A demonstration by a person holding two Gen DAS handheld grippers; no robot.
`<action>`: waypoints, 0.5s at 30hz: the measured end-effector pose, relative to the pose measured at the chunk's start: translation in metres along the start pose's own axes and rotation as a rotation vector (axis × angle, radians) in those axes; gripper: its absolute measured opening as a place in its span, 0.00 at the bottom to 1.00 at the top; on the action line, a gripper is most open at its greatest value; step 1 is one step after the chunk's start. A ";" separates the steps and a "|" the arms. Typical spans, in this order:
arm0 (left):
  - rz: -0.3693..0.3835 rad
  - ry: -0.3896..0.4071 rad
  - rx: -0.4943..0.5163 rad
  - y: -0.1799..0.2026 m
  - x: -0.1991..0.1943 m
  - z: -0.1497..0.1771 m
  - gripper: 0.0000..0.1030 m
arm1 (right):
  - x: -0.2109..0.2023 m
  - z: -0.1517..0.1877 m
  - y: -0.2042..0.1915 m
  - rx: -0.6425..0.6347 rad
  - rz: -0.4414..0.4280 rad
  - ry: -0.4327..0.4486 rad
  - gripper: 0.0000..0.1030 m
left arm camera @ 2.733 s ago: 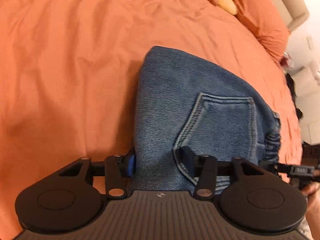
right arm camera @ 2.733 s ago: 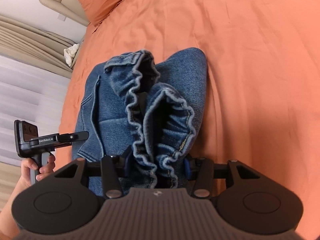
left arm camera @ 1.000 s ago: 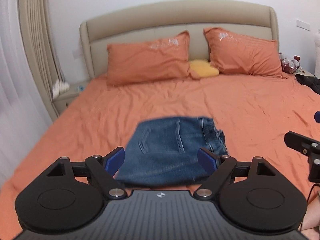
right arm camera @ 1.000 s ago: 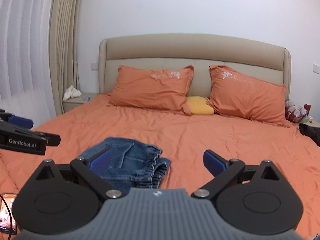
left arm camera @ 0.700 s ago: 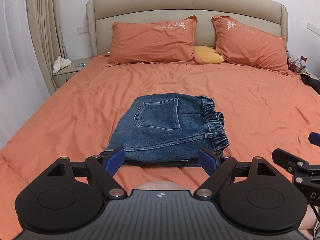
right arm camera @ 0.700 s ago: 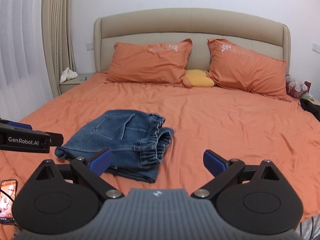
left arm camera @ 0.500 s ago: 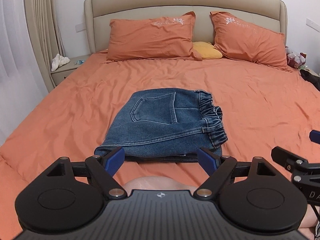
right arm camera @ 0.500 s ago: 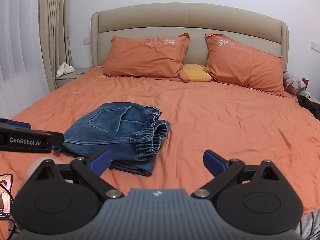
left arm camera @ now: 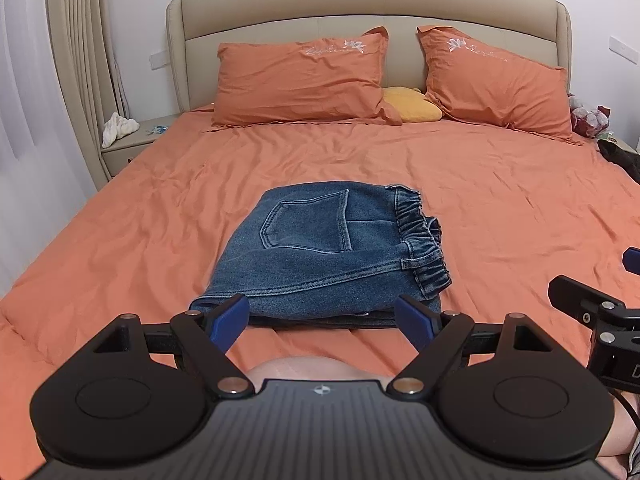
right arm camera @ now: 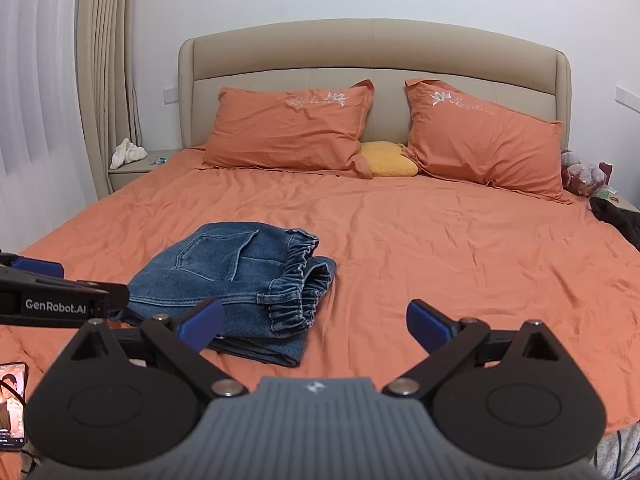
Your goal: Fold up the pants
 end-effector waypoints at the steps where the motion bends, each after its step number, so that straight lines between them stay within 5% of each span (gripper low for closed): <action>1: 0.000 0.000 0.001 0.000 -0.001 0.000 0.94 | 0.000 0.000 0.000 0.000 0.000 0.001 0.92; 15: -0.002 0.003 0.008 -0.001 -0.002 -0.003 0.94 | -0.002 -0.002 0.001 0.001 -0.002 0.009 0.91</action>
Point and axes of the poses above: each gripper's, at about its wrist camera, not at the fingertips, and x roughly the way its jaws point, y to its right, z to its underside, the point moved 3 cm from there along x, roughly the way its jaws point, and after that the axes turned 5 degrees about y, right-handed, at the moved point
